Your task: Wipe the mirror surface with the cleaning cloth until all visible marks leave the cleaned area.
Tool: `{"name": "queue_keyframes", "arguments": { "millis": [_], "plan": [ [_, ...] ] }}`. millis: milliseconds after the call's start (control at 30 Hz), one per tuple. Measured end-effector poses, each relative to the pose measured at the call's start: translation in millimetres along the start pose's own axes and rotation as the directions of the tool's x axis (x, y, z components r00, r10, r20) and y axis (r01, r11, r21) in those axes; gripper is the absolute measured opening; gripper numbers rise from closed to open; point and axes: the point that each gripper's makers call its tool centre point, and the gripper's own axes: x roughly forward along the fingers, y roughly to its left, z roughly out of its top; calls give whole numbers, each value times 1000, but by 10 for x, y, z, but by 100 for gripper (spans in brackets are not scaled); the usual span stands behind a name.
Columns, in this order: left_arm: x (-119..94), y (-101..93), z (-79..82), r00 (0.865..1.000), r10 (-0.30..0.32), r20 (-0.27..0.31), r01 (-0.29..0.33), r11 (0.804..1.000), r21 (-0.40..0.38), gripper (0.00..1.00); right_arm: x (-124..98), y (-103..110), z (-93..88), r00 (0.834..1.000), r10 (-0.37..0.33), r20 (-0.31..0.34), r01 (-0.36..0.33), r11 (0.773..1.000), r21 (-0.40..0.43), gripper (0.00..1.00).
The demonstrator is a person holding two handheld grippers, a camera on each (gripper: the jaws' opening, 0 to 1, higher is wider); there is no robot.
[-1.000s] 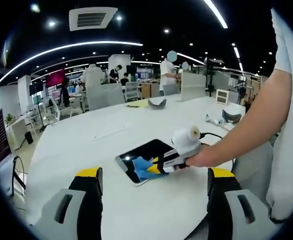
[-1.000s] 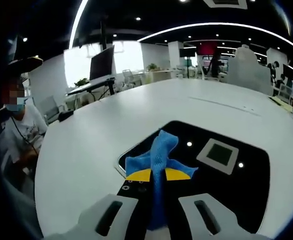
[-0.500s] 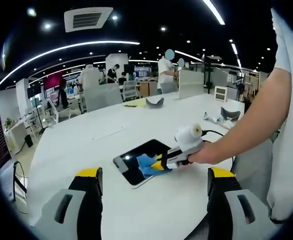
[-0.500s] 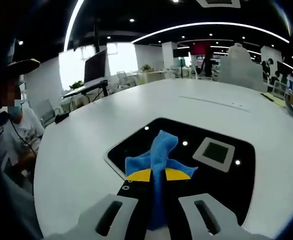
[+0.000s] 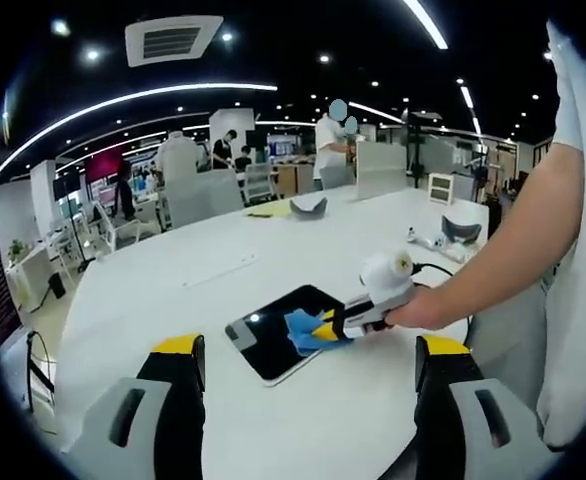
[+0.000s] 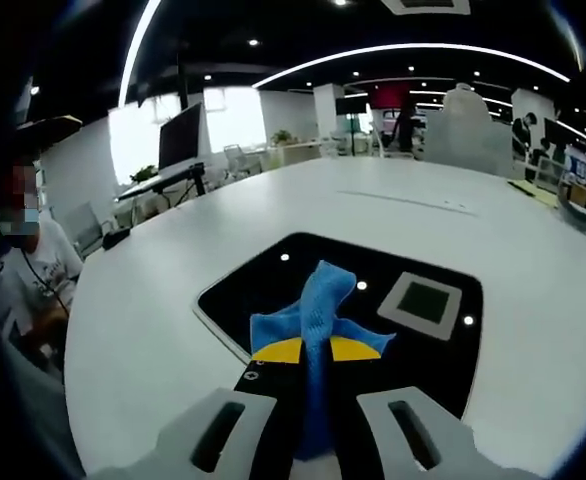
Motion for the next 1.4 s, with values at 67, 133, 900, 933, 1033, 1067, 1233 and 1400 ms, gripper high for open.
{"name": "queue_keyframes", "arguments": {
  "millis": [67, 133, 900, 933, 1033, 1067, 1233, 1400],
  "plan": [
    [1, 3, 2, 1000, -2, -1, 2, 1000, 4, 87, -19, -35, -10, 1000, -7, -2, 7, 1000, -2, 3],
    [0, 10, 3, 1000, -5, 0, 5, 1000, 7, 87, -46, -74, -20, 1000, -16, -6, 16, 1000, -2, 3],
    [15, 73, -62, 999, -24, -41, 23, 1000, -22, 99, -240, -362, -102, 994, -112, 0, 111, 993, 42, 3],
    [17, 72, -59, 999, -23, -39, 22, 999, -23, 99, -251, -377, -108, 993, -117, 0, 117, 992, 41, 3],
    [24, 94, -50, 999, -16, -33, 15, 1000, -17, 99, -276, -409, -118, 992, -127, 0, 126, 991, 45, 3],
    [26, 95, -50, 999, -17, -32, 16, 1000, -22, 99, -283, -417, -120, 992, -129, 0, 129, 991, 46, 3],
    [35, 103, -55, 999, -17, -31, 17, 1000, -23, 99, -314, -451, -136, 990, -144, 1, 143, 988, 50, 3],
    [44, 99, -58, 999, -20, -31, 19, 1000, -21, 99, -340, -486, -147, 988, -154, 2, 154, 987, 50, 3]
  ]
}}
